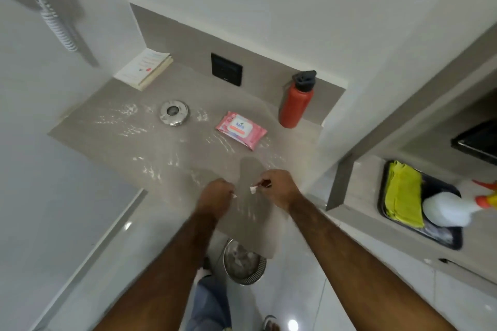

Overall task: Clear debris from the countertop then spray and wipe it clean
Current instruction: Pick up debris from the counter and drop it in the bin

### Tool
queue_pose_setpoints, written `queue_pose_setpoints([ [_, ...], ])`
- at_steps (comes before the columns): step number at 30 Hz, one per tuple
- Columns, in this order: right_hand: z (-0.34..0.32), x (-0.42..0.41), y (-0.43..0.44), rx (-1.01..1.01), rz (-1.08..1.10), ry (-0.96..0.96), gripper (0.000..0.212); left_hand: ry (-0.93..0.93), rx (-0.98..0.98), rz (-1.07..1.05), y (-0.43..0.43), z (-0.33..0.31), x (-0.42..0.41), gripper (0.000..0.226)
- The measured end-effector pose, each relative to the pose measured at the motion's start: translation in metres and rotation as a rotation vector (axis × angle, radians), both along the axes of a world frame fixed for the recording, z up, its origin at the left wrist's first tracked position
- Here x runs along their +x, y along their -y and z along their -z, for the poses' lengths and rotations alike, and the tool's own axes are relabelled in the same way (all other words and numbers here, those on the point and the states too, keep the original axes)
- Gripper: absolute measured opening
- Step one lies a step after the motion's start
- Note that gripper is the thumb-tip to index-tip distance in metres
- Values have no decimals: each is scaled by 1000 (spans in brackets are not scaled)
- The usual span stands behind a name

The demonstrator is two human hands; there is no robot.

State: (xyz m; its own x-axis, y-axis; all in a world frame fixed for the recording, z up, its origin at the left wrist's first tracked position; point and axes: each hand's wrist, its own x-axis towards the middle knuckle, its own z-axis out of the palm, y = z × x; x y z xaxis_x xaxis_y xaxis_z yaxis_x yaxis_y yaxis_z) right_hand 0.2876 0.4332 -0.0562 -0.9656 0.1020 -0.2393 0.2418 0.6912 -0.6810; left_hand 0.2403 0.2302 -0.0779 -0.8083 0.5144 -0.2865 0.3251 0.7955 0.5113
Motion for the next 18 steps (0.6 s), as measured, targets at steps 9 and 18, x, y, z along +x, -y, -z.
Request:
queue_pose_setpoints([
  [9,-6,157,-34,-210,-109,218,21,150,217,-228,-33,-7,185,13],
  [18,98,257,-30,-391,245,378,20,369,297,-452,-34,76,260,40],
])
